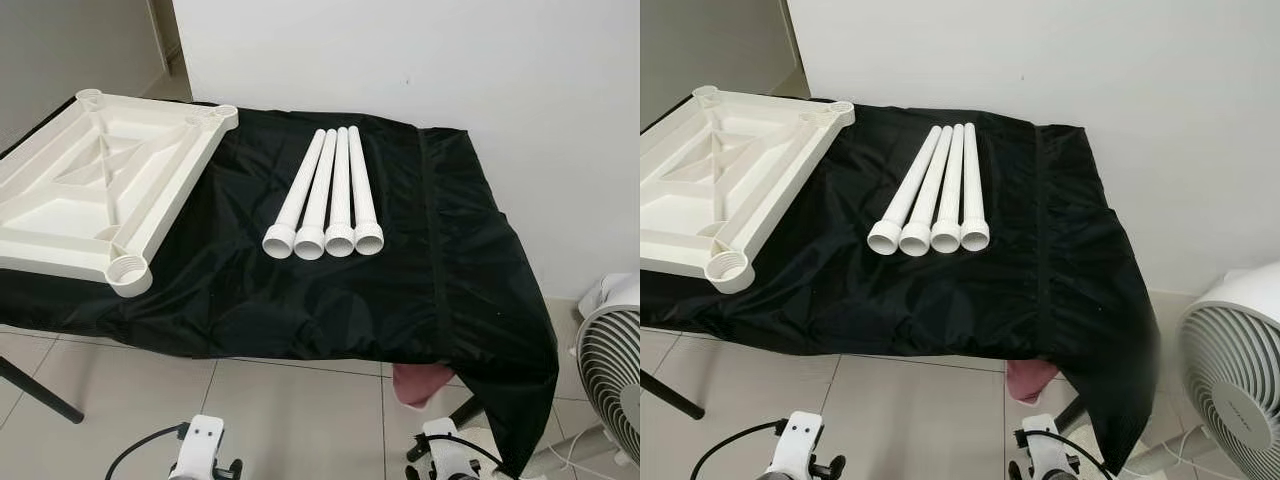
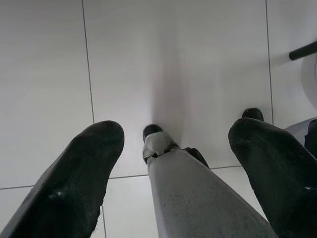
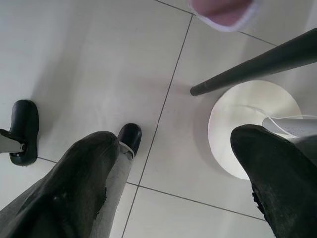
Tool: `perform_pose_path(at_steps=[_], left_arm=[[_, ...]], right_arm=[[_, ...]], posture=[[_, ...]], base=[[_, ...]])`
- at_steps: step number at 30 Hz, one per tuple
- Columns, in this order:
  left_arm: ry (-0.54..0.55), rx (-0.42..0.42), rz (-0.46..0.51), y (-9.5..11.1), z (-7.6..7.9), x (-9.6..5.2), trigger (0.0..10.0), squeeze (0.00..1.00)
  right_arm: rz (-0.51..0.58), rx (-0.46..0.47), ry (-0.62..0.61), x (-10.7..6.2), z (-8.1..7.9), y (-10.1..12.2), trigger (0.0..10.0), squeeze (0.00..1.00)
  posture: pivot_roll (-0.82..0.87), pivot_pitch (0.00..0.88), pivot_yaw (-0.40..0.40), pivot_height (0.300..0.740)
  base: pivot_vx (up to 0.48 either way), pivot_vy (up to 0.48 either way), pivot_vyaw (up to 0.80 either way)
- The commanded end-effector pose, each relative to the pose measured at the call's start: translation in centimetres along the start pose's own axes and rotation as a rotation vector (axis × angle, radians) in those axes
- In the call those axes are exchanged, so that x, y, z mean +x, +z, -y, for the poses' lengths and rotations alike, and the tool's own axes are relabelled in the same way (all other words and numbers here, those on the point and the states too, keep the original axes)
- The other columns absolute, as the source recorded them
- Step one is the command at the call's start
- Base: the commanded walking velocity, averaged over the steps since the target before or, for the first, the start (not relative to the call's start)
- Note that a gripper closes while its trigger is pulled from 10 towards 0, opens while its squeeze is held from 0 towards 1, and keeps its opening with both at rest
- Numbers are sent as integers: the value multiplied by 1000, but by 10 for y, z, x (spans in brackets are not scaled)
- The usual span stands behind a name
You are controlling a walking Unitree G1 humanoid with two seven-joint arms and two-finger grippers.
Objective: Building children table
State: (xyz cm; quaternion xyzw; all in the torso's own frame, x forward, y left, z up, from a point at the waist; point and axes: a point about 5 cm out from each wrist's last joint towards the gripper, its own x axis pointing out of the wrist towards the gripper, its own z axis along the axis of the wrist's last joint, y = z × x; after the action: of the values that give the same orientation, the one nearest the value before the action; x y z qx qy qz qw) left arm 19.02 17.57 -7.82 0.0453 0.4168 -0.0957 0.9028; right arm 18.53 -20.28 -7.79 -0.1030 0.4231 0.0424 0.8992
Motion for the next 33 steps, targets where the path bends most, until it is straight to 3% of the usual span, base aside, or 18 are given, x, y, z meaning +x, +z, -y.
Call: perform_pose_path(at_steps=[1,5,18,25,33], left_arm=[[1,18,-13,-4,-1,-1,10000,0],[2,21,-12,-4,-2,-1,10000,0],[63,-58,34,9,-17,-1,10000,0],[54,-86,-44,-14,-6,-4,10000,0],[74,-121,-66,-22,-2,-6,10000,0]], right_arm=[[-18,-18,10,-1,0,-5,10000,0],[-16,-37,11,-1,-1,-4,10000,0],[44,42,30,2,-6,10,10000,0],[6,57,-3,1,-8,0,10000,0],[-19,52,16,-1,-14,-9,10000,0]], posture=[[1,17,-11,740],[-5,23,-9,740],[9,15,27,740],[18,4,22,740],[21,3,10,740]], base=[[0,0,0],[0,0,0],[0,0,0],[0,0,0],[0,0,0]])
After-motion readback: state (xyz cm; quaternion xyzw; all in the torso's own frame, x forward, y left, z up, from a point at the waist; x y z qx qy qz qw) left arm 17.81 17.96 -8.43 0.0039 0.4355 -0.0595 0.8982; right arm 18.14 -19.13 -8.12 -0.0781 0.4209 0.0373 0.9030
